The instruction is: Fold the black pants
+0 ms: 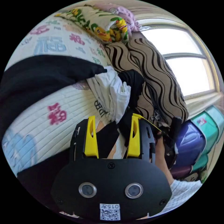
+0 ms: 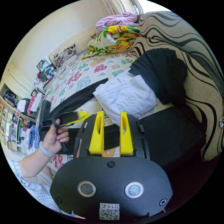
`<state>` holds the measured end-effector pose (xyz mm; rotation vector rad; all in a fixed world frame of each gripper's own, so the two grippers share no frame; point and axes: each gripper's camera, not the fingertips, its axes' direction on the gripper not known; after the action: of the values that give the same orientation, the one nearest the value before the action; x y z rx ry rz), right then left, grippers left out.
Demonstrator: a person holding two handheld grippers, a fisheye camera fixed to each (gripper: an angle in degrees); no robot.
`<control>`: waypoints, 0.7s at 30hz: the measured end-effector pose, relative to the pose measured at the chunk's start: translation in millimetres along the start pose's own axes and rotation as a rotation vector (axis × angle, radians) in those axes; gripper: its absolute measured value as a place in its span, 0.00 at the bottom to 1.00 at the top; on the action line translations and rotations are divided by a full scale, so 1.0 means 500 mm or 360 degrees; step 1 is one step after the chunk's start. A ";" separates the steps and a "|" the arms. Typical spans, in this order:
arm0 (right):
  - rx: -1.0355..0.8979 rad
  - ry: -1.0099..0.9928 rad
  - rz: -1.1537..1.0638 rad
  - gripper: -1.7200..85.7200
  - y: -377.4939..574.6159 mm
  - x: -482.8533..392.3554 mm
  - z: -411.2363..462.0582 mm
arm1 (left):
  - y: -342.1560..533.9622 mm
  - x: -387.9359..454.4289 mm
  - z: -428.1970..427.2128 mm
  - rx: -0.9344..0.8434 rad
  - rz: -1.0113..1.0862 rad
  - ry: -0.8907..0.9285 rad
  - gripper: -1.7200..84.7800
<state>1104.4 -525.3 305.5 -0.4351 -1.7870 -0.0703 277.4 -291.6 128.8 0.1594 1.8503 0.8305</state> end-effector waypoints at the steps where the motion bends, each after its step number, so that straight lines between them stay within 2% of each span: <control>1: 0.0013 -0.0032 0.0018 0.14 -0.001 0.011 -0.004 | -0.020 -0.019 0.032 0.0040 -0.0029 0.0007 0.24; 6: 0.0060 -0.0204 0.0046 0.14 -0.002 0.046 -0.011 | -0.072 -0.113 0.118 0.0180 -0.0235 0.0153 0.21; 11: 0.0106 -0.0328 0.0069 0.13 0.005 0.067 -0.027 | -0.131 -0.124 0.185 0.0181 -0.0110 0.0102 0.18; 13: 0.0196 -0.0363 0.0081 0.12 0.009 0.070 -0.050 | -0.166 -0.099 0.227 0.0156 0.0081 0.0270 0.16; 16: 0.0326 -0.0287 0.0113 0.10 0.011 0.069 -0.087 | -0.199 -0.053 0.297 0.0084 0.0205 0.0324 0.15; 18: 0.0400 -0.0190 0.0149 0.11 0.017 0.073 -0.112 | -0.202 -0.067 0.334 0.0070 0.0134 0.0360 0.15; 21: 0.0351 -0.0257 0.0151 0.12 0.016 0.078 -0.125 | -0.192 -0.150 0.349 0.0051 -0.0024 0.0566 0.15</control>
<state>1157.1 -525.0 357.5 -0.3738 -1.9045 0.2327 485.5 -317.0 92.0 0.0171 2.1946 0.8602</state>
